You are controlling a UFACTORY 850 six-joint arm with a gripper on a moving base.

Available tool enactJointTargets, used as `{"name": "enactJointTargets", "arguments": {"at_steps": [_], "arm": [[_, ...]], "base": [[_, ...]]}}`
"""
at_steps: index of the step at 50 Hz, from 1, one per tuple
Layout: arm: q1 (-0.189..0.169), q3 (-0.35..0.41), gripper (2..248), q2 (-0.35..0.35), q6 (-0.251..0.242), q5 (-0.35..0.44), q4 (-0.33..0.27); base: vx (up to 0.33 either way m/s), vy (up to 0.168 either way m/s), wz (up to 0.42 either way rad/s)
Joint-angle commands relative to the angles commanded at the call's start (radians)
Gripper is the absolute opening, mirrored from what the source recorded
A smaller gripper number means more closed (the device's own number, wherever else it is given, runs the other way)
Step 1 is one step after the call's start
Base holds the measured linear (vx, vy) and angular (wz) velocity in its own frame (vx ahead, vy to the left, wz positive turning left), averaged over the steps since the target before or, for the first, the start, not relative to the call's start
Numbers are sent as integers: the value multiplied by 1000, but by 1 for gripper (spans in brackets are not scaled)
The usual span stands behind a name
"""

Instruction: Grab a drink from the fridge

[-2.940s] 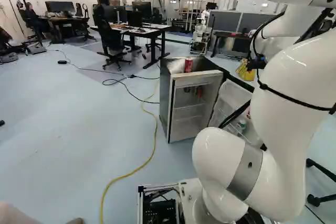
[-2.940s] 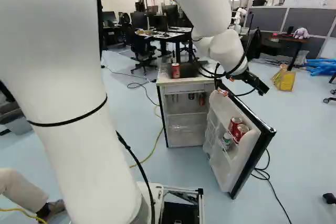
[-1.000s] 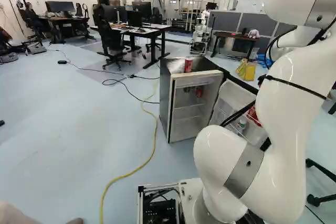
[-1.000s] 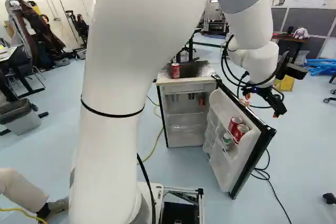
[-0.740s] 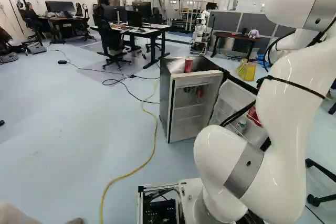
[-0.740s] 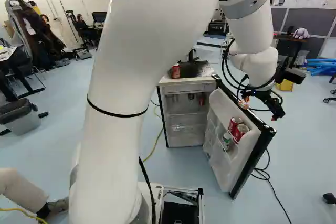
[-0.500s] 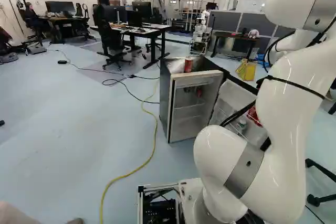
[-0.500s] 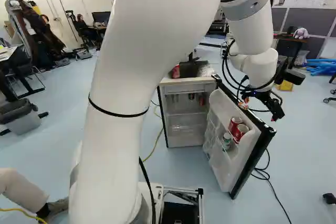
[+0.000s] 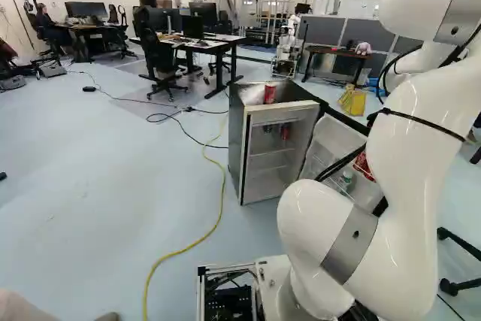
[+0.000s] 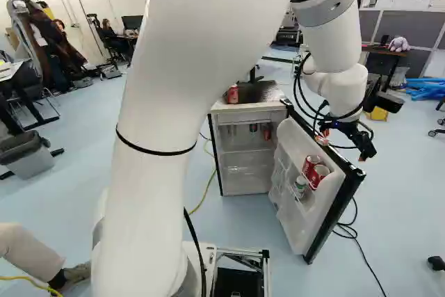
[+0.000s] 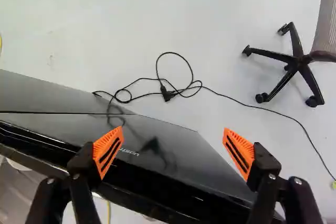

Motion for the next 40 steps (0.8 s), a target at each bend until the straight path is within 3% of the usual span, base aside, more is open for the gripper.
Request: {"name": "enactJointTargets", "arguments": {"at_steps": [40], "arm": [[9,63,247,47,0,0,0]], "base": [[0,0,0]]}}
